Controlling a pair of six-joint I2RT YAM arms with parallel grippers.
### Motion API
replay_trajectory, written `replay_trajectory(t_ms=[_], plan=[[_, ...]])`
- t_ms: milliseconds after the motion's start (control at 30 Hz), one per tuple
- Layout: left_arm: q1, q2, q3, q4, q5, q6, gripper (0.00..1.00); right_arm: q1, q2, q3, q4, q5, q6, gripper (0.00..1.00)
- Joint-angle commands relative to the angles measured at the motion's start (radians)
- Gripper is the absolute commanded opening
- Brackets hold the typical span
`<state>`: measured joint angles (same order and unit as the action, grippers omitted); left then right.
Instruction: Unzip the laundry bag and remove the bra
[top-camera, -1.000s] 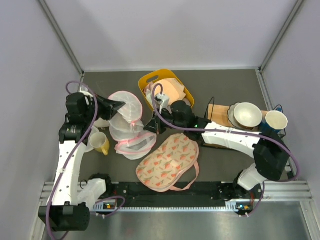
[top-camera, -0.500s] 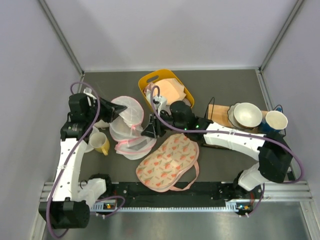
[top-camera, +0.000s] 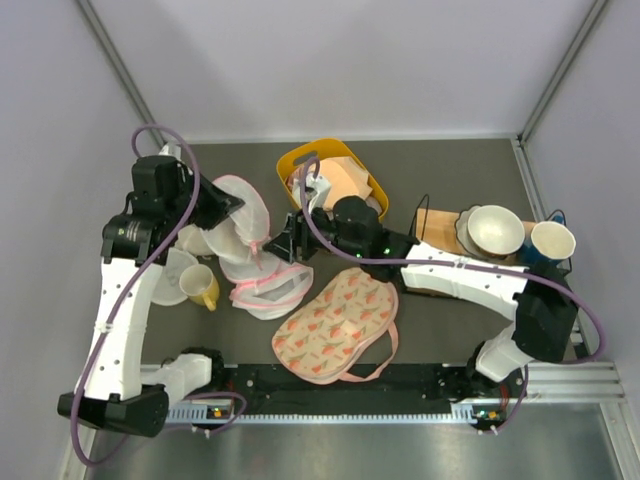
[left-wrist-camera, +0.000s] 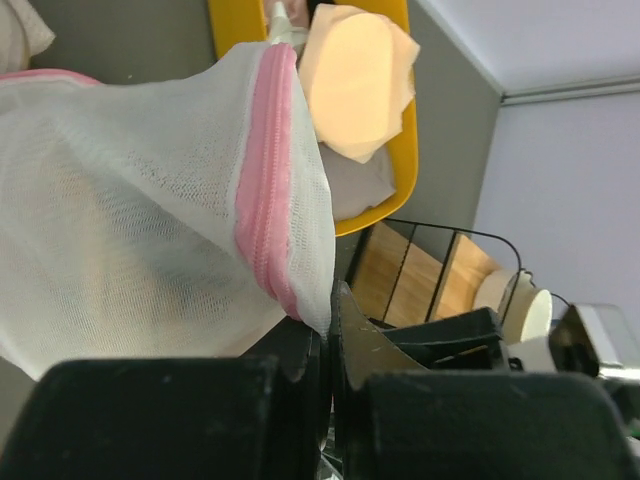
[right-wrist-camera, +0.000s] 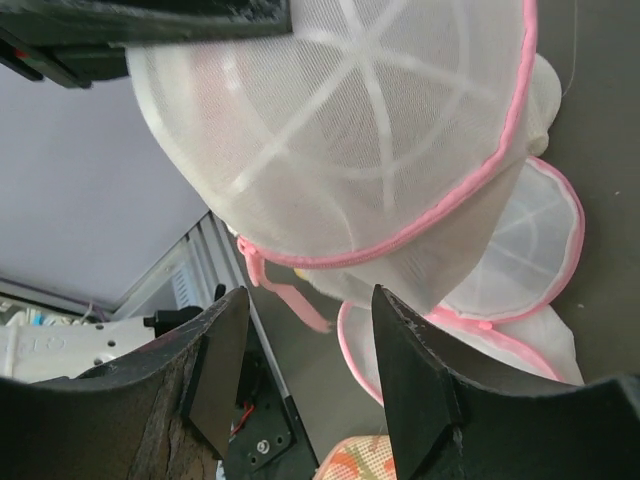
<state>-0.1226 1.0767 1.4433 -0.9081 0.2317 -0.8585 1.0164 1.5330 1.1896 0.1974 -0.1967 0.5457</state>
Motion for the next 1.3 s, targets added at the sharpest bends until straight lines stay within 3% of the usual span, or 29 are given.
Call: replay_trajectory(t_ms=[0,967,1267], plan=[[-0.008,0.012,0.003,-0.017,-0.049,0.033,0.0,0.024,0.007,0.083,-0.004,0.082,-0.03,0.53],[-0.017,0.0,-0.018,-0.011,-0.054,0.036,0.0,0.079,0.079,0.145,-0.006,0.006,0.026,0.47],[-0.017,-0.008,-0.027,-0.006,-0.049,0.033,0.0,0.077,0.104,0.159,-0.018,0.008,0.034,0.35]])
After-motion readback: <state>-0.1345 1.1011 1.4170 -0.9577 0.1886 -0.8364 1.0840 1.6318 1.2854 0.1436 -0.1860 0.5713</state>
